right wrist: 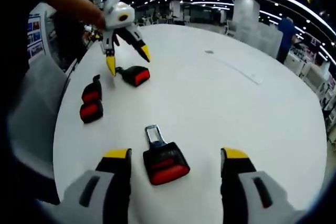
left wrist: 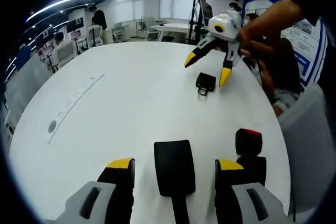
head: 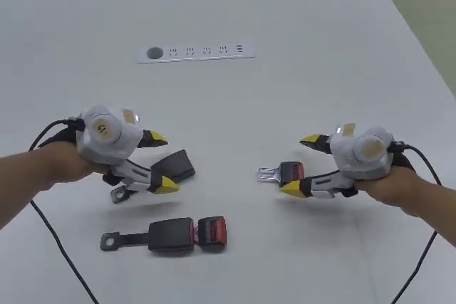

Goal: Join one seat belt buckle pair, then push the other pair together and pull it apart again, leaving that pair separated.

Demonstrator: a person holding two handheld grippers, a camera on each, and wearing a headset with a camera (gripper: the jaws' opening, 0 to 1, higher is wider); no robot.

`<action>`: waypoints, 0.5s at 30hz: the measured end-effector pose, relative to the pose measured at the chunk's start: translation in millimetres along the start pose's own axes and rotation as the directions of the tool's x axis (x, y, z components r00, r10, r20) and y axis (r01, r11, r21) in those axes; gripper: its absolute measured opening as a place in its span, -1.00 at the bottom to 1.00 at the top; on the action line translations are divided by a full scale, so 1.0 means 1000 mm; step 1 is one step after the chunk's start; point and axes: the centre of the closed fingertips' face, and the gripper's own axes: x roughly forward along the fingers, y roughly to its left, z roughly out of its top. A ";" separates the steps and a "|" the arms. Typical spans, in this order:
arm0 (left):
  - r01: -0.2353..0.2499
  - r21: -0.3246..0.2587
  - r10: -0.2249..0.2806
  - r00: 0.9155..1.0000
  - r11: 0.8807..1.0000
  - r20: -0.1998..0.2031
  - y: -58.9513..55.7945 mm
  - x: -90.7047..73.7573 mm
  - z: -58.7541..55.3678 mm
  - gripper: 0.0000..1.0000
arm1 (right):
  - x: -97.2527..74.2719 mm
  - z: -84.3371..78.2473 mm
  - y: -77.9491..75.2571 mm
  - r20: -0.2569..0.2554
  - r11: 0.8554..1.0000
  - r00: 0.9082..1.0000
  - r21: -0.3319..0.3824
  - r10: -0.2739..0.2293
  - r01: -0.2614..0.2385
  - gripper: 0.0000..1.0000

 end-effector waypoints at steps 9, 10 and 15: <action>-0.133 -0.173 0.156 0.980 0.976 0.126 0.001 -0.029 0.015 0.76 | -0.014 0.017 0.002 0.095 0.978 0.981 0.138 -0.170 0.156 0.63; -0.143 -0.190 0.171 0.974 0.971 0.146 0.001 -0.033 0.016 0.78 | -0.015 0.019 0.003 0.106 0.974 0.977 0.153 -0.184 0.166 0.64; -0.187 -0.268 0.237 0.957 0.945 0.165 -0.004 -0.050 0.012 0.91 | -0.023 0.030 0.010 0.143 0.954 0.956 0.196 -0.255 0.225 0.69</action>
